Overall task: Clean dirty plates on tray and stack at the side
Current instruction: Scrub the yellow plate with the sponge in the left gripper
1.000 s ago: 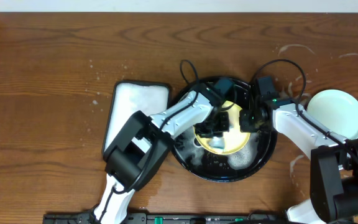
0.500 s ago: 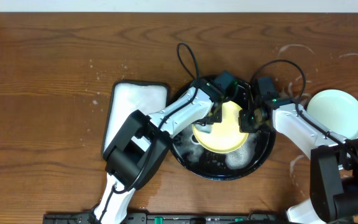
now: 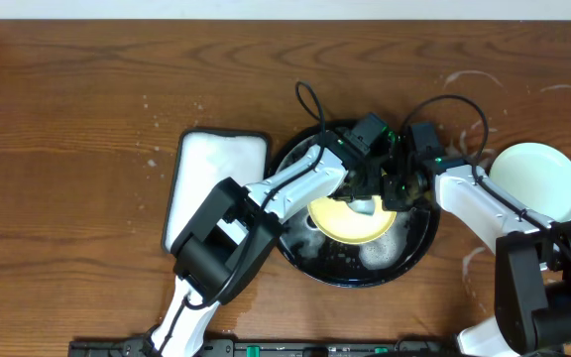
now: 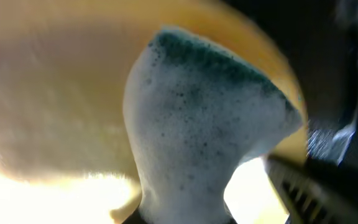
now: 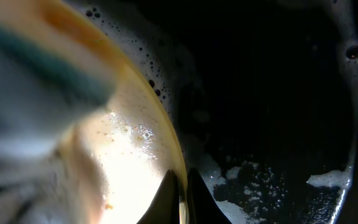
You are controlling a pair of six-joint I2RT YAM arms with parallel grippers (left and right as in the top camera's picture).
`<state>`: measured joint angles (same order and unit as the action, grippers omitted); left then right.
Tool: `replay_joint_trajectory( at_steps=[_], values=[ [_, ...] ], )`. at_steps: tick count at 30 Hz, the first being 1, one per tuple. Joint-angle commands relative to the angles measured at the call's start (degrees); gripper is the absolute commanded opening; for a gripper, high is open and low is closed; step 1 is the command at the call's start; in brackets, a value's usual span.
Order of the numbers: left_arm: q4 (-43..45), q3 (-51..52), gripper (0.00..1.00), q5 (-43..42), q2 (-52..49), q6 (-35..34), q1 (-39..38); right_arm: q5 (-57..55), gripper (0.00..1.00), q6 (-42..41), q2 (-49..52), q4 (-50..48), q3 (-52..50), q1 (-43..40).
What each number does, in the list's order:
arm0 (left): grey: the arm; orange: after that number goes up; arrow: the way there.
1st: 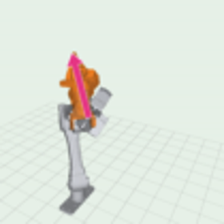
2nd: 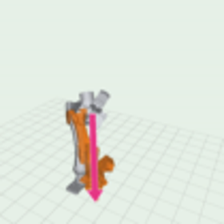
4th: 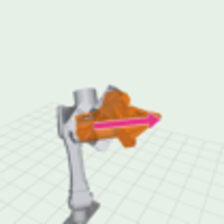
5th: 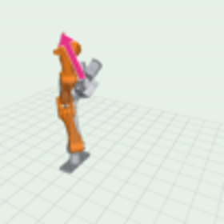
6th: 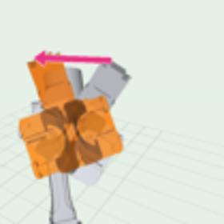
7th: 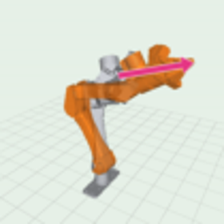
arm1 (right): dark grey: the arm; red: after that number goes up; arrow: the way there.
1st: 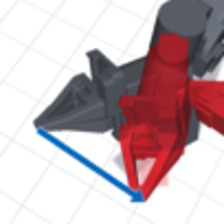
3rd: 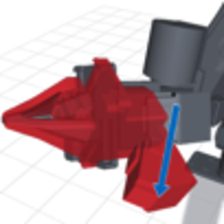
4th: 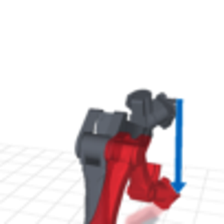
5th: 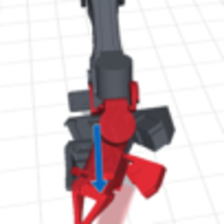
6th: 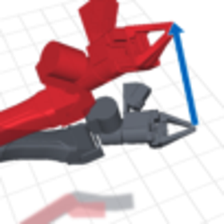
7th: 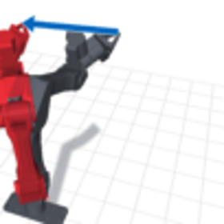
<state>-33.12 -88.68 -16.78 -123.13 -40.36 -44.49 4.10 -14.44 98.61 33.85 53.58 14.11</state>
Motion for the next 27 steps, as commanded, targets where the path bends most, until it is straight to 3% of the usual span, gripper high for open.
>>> replay_joint_trajectory(
  at_steps=[1,5,10,16,23,27],
  values=[
    [-3.04,0.44,0.08,-3.28,-1.18,1.20,-1.73,-2.23,0.01,0.33,2.75,0.44,-1.20,0.35],
    [-7.78,0.44,0.08,2.99,-1.18,2.47,-1.20,-2.10,0.01,0.33,2.75,0.35,-1.20,0.35],
    [-14.43,0.44,0.08,17.92,-1.18,5.22,-0.28,-2.10,0.01,0.35,2.75,0.59,-1.20,0.35],
    [-15.67,0.42,0.08,29.29,-1.18,5.42,2.99,-2.10,0.01,0.35,2.75,0.63,-1.20,0.35],
    [-11.82,0.44,0.08,27.63,-1.18,4.09,9.03,-2.10,0.01,0.35,2.75,0.87,-1.20,0.35],
    [-4.87,0.44,0.08,12.07,-1.18,4.09,10.27,-2.10,0.01,0.37,2.75,0.90,-1.20,0.35]
  ],
)
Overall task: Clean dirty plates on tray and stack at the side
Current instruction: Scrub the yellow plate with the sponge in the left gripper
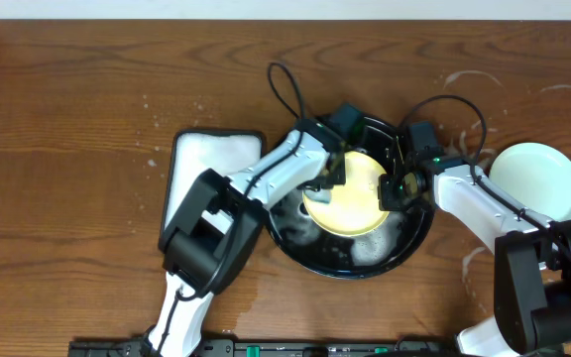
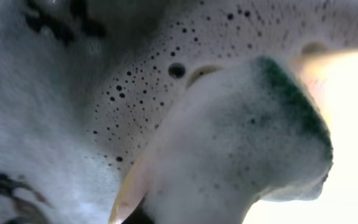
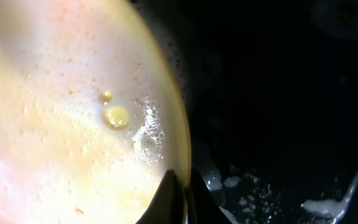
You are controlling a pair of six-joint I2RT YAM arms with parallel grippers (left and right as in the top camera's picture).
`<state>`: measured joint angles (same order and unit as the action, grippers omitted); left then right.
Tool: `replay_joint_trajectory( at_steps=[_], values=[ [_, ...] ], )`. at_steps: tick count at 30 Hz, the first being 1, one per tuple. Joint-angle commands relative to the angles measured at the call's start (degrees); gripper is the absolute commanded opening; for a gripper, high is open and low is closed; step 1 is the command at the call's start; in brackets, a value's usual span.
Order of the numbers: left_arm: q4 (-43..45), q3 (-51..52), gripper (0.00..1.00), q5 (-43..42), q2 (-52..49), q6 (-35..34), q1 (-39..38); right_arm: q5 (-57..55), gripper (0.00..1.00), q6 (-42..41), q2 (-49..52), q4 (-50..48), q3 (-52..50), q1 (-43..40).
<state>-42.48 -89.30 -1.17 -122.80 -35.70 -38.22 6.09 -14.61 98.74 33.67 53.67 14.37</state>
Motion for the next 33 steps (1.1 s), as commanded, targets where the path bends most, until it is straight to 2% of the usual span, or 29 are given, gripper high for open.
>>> replay_joint_trajectory(
  at_steps=[1,5,13,18,22,28,33],
  values=[
    [6.38,1.05,0.08,-7.37,-1.51,-0.61,3.54,-4.09,0.01,0.52,2.62,1.07,-1.29,0.09],
    [9.81,1.05,0.08,-13.20,-1.51,-4.22,0.50,-4.09,0.01,0.52,2.62,1.07,-1.29,0.09],
    [8.94,1.03,0.08,-12.90,-1.49,-5.11,-3.63,-4.09,0.01,0.55,2.62,1.84,-1.29,0.09],
    [6.71,0.85,0.07,-12.28,0.09,-4.81,0.39,-4.09,0.01,1.64,2.62,2.16,-1.29,0.09],
    [4.39,0.74,0.07,-12.22,4.61,0.37,5.55,-4.09,0.01,1.62,2.62,2.34,-1.29,0.09],
    [-1.53,0.74,0.08,-6.69,14.51,6.51,9.18,-4.09,0.01,1.64,2.62,2.36,-1.29,0.09],
    [-10.29,0.76,0.08,5.49,24.39,10.62,11.82,-4.09,0.01,1.95,2.62,2.34,-1.29,0.09]
  ],
)
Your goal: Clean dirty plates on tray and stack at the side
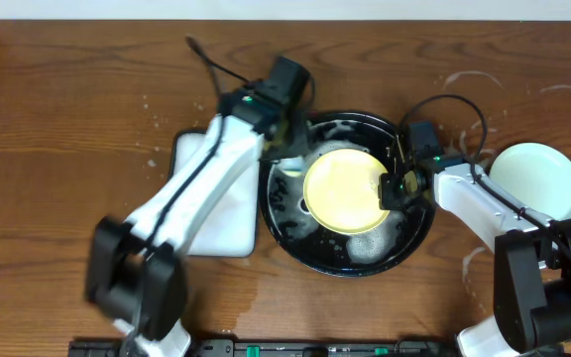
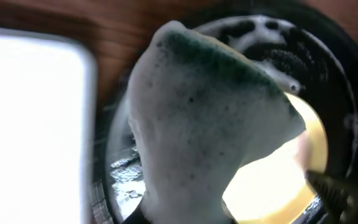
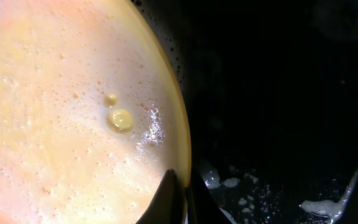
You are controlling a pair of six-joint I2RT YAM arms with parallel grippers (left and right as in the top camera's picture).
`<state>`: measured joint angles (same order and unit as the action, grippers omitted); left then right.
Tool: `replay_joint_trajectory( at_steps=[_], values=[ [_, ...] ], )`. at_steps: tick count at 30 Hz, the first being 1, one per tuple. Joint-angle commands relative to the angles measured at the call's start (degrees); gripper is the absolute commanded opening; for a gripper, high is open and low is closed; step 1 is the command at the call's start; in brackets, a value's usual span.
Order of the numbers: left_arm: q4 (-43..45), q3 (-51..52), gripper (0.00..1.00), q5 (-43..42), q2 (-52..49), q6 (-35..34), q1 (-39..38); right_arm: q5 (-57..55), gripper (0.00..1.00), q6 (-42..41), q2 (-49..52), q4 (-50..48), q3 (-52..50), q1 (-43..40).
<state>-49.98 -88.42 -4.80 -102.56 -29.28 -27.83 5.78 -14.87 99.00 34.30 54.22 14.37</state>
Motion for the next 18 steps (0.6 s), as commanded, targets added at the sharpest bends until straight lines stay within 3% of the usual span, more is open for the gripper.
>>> replay_joint_trajectory(
  at_steps=[1,6,14,18],
  values=[
    [-4.68,-0.09,0.08,10.51,5.22,4.20,2.49,-3.80,0.01,2.62,2.36,1.68,-1.84,0.09],
    [-10.49,1.11,0.08,11.72,5.86,4.22,8.22,-3.80,0.01,6.08,2.36,1.03,-1.84,0.09],
    [-5.11,13.97,0.08,11.69,3.19,4.20,14.25,-3.78,0.01,6.78,2.05,0.68,-1.38,0.09],
    [-3.56,15.89,0.17,11.69,3.21,4.20,14.27,-3.85,0.01,6.80,-1.57,4.52,1.68,0.63]
  ],
)
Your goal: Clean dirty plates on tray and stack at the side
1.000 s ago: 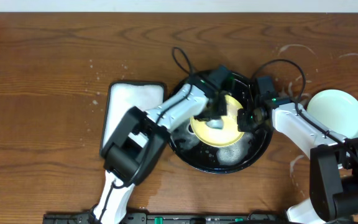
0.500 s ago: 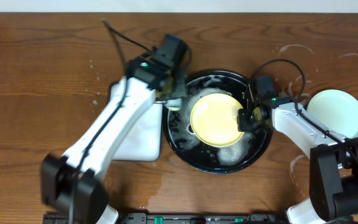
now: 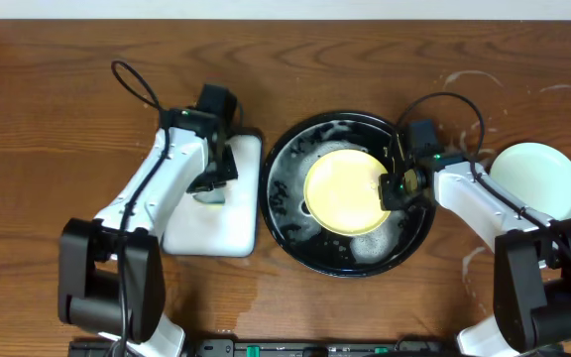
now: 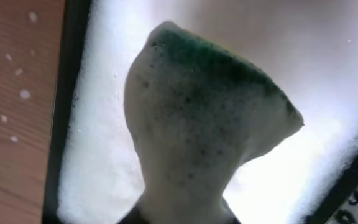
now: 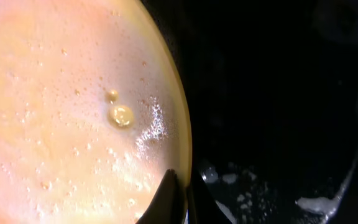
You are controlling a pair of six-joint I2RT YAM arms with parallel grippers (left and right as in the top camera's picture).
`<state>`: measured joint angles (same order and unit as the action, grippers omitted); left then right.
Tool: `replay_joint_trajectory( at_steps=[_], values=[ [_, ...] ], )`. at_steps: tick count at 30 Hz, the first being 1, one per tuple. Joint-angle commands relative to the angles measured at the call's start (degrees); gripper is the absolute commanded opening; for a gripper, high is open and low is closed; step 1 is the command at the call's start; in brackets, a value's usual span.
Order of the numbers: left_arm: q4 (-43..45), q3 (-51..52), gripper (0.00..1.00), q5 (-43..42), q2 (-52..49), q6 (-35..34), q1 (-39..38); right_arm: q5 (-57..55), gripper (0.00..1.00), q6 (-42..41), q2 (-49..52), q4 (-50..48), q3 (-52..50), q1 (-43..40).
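Observation:
A soapy yellow plate (image 3: 345,188) lies in the round black tray (image 3: 291,223). My right gripper (image 3: 393,188) is shut on the plate's right rim; the wrist view shows the fingers (image 5: 169,196) pinching the yellow plate edge (image 5: 183,118). My left gripper (image 3: 211,178) is shut on a foamy green-topped sponge (image 4: 197,130), which fills its wrist view. It hangs over the white foam-filled rectangular tray (image 3: 231,223) at the left. A pale green plate (image 3: 538,178) lies on the table at the far right.
Foam patches cover the black tray floor (image 5: 278,93). Cables loop above both arms. Water marks spot the wood at the right (image 3: 469,79) and left of the white tray.
My left gripper has moved with the sponge from the black tray's upper left rim to a spot over the white foam tray. The right gripper still pinches the yellow plate's rim.
The sponge in my left gripper was first on the yellow plate's right part, then at its upper left edge, while my right gripper held the rim. Then the sponge was off the plate at the black tray's rim, and now it is over the white tray.

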<state>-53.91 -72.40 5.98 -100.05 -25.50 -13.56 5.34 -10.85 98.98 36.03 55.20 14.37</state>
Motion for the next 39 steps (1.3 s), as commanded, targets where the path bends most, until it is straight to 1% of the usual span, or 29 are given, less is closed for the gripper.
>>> replay_joint_trajectory(
  at_steps=[1,2,5,6,7,8,10,18,22,26,33,39],
  values=[
    [0.48,-0.13,0.33,0.94,0.72,0.42,0.00,-3.67,0.01,2.78,-4.13,3.26,1.55,1.22],
    [0.46,-0.13,0.40,0.94,0.72,0.39,0.00,-4.04,0.01,2.78,-5.29,3.23,1.75,1.57],
    [0.42,-0.13,0.53,0.94,0.72,0.39,0.00,-6.95,0.01,2.78,-9.33,3.21,1.84,3.08],
    [0.42,-0.13,0.60,0.94,0.72,0.39,0.00,-8.33,0.01,2.78,-10.58,3.26,1.84,3.74],
    [0.44,-0.13,0.69,0.94,0.72,0.39,0.00,-9.90,0.01,2.80,-11.87,3.26,1.84,4.55],
    [0.44,-0.13,0.77,0.94,0.72,0.39,0.00,-13.77,0.01,2.82,-14.08,3.39,1.84,6.19],
    [0.44,-0.13,0.77,0.94,0.72,0.39,0.00,-18.18,0.01,2.84,-16.28,3.58,1.84,7.80],
    [0.44,-0.13,0.79,0.94,0.72,0.39,0.00,-33.53,0.01,8.39,-23.52,4.20,1.88,12.83],
    [0.44,-0.13,0.79,0.94,0.72,0.39,0.00,-41.27,0.01,9.53,-26.97,4.20,2.21,15.98],
    [0.46,-0.13,0.80,0.94,0.72,0.39,0.00,-47.78,0.01,13.92,-29.94,3.56,2.23,20.17],
    [0.44,-0.13,0.80,0.94,0.72,0.42,0.00,-58.53,0.01,19.87,-31.23,3.56,2.23,29.00],
    [0.44,-0.13,0.80,0.94,0.72,0.39,0.00,-64.72,0.01,24.72,-31.21,3.41,2.23,35.06]
  ],
)
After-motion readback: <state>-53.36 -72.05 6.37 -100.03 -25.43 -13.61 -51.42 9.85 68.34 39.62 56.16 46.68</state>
